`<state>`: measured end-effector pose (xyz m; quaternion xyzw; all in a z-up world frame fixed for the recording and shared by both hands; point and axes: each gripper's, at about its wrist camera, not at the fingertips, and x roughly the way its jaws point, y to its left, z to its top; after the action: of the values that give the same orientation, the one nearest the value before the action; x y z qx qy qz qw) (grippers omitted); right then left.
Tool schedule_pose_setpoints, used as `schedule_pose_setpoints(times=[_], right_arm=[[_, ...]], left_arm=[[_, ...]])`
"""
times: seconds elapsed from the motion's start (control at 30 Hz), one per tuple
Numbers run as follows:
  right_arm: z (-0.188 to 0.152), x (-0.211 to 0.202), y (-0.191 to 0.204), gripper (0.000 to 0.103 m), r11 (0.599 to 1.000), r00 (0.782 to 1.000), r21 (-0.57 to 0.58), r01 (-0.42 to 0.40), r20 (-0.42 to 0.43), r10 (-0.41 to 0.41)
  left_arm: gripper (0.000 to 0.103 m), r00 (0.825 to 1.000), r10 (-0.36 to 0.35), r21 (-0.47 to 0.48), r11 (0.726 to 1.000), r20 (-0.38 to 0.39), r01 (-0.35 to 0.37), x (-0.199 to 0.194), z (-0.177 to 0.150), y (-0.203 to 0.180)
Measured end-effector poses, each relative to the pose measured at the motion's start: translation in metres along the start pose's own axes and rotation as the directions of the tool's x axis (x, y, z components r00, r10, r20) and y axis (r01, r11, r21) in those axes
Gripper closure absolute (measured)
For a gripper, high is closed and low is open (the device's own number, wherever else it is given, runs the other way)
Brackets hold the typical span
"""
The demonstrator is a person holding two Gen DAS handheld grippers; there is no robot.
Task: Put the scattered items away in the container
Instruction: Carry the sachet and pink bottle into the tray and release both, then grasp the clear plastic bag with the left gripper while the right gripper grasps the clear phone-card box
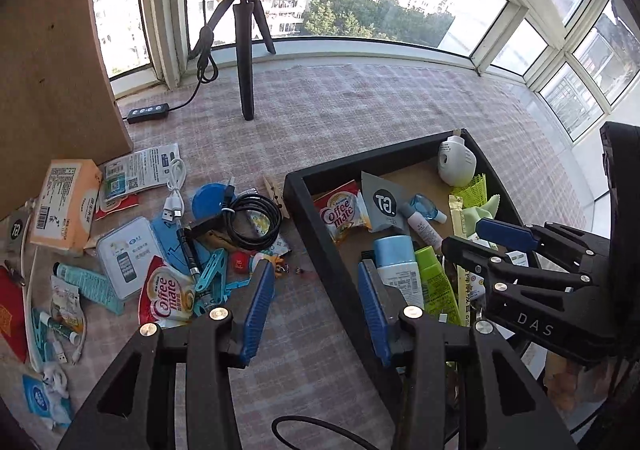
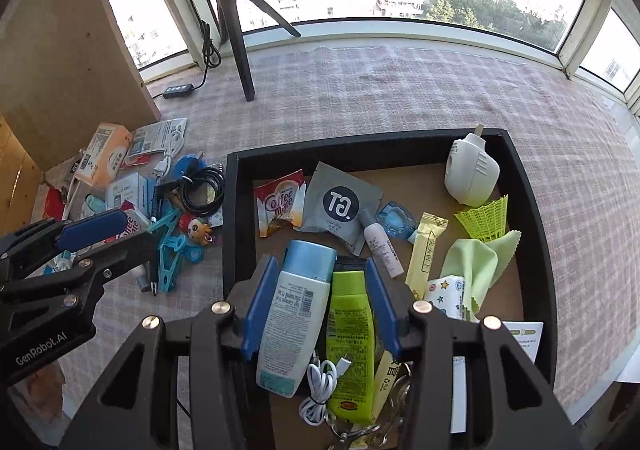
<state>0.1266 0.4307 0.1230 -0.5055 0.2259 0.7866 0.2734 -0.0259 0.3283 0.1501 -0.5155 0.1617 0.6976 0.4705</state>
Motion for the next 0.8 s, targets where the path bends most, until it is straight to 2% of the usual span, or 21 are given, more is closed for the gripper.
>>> schedule_pose_setpoints(times=[0.17, 0.4, 0.5, 0.67, 0.73, 0.8], right_arm=[[-0.006, 0.004, 0.029, 0.058, 0.998, 0.998, -0.018, -0.067, 0.007, 0.068], [-0.018, 0.007, 0.077, 0.058, 0.988, 0.99, -0.07, -0.138, 0.029, 0.14], [-0.019, 0.006, 0.098, 0.058, 0.982, 0.986, -0.103, -0.16, 0.029, 0.164], [-0.007, 0.015, 0.136, 0.058, 0.968, 0.987, -0.193, -0.161, -0.02, 0.16], [0.002, 0.022, 0.149, 0.048, 0.964, 0.985, -0.207, -0.168, -0.056, 0.16], [0.013, 0.029, 0.162, 0.042, 0.961, 0.981, -0.202, -0.187, -0.082, 0.174]], left_arm=[[0.062, 0.998, 0.066, -0.096, 0.993, 0.007, -0.065, -0.016, -0.029, 0.063], [0.062, 0.986, 0.166, -0.177, 0.97, -0.01, -0.165, -0.043, -0.085, 0.15], [0.062, 0.975, 0.22, -0.21, 0.952, -0.03, -0.221, -0.053, -0.111, 0.188], [0.062, 0.966, 0.248, -0.252, 0.932, -0.073, -0.259, -0.066, -0.144, 0.24], [0.062, 0.962, 0.259, -0.25, 0.929, -0.089, -0.273, -0.069, -0.152, 0.253], [0.061, 0.961, 0.255, -0.263, 0.925, -0.105, -0.274, -0.069, -0.158, 0.265]])
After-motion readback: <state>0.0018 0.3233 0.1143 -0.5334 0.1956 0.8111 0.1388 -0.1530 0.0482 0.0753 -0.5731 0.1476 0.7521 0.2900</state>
